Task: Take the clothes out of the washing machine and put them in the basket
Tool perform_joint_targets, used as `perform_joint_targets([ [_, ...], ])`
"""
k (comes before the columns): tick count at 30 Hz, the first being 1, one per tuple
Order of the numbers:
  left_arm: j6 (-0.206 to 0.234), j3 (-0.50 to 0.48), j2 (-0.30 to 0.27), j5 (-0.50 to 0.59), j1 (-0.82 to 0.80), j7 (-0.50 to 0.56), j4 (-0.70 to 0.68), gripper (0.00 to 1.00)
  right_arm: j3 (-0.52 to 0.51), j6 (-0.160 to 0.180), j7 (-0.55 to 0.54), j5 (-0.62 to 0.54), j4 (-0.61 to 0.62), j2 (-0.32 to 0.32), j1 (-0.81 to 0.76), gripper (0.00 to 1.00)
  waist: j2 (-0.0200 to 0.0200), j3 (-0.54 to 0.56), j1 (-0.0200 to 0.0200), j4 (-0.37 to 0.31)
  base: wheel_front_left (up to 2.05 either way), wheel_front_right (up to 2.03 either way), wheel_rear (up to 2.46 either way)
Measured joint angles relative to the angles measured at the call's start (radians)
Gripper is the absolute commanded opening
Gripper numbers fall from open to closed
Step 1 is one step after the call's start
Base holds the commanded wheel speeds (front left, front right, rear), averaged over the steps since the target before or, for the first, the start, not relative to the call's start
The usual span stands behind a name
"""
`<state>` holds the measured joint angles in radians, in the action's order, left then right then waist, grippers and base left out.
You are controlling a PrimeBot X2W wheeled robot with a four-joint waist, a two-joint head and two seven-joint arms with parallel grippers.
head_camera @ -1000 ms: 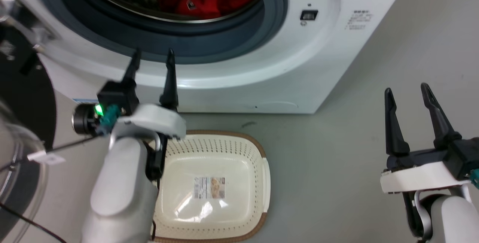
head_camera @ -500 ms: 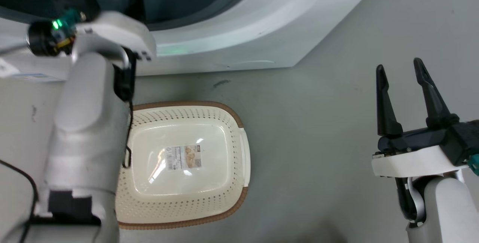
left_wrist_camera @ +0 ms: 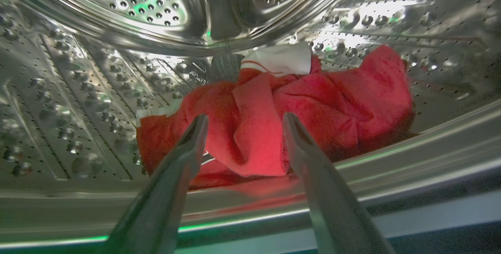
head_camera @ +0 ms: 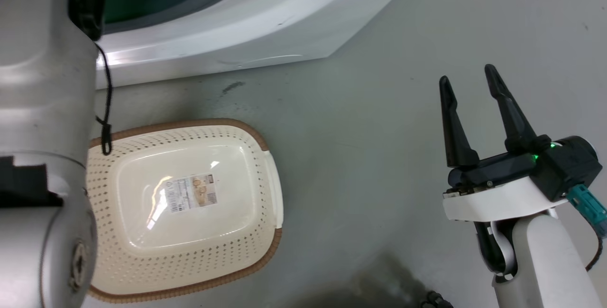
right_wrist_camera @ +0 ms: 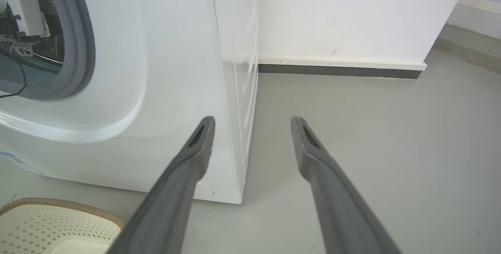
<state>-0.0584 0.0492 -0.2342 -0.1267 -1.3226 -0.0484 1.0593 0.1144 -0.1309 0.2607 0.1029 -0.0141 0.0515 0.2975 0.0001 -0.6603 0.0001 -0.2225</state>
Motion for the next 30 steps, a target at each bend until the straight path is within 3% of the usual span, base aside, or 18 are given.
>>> perform_joint_targets([
  [11, -0.013, 0.022, -0.087, 0.001, -0.162, 0.247, 0.134, 1.00, 0.058, 0.000, 0.002, 0.057, 0.004, 0.000, 0.012, 1.00, 0.0000, -0.066, 0.0000, -0.085, 0.00, 0.00, 0.00],
  [25, -0.007, 0.075, -0.180, 0.032, -0.297, 0.539, 0.186, 1.00, 0.102, 0.000, 0.003, 0.127, 0.007, 0.000, 0.016, 1.00, 0.0000, -0.131, -0.0001, -0.180, 0.00, 0.00, 0.00],
  [26, -0.002, 0.074, -0.182, 0.029, -0.298, 0.546, 0.185, 0.48, 0.103, 0.000, 0.003, 0.127, 0.007, 0.000, 0.016, 1.00, 0.0000, -0.134, -0.0001, -0.182, 0.00, 0.00, 0.00],
  [27, -0.002, 0.075, -0.185, 0.027, -0.301, 0.547, 0.184, 0.20, 0.104, 0.000, 0.003, 0.129, 0.007, 0.000, 0.016, 1.00, 0.0000, -0.136, -0.0001, -0.183, 0.00, 0.00, 0.00],
  [28, 0.003, 0.077, -0.185, 0.027, -0.300, 0.547, 0.181, 0.00, 0.105, 0.000, 0.003, 0.133, 0.007, 0.000, 0.016, 1.00, 0.0000, -0.137, -0.0001, -0.184, 0.00, 0.00, 0.00],
  [30, 0.015, 0.081, -0.186, 0.028, -0.295, 0.527, 0.173, 0.00, 0.107, 0.000, 0.003, 0.137, 0.008, 0.000, 0.017, 1.00, -0.0001, -0.139, -0.0001, -0.186, 0.00, 0.00, 0.00],
])
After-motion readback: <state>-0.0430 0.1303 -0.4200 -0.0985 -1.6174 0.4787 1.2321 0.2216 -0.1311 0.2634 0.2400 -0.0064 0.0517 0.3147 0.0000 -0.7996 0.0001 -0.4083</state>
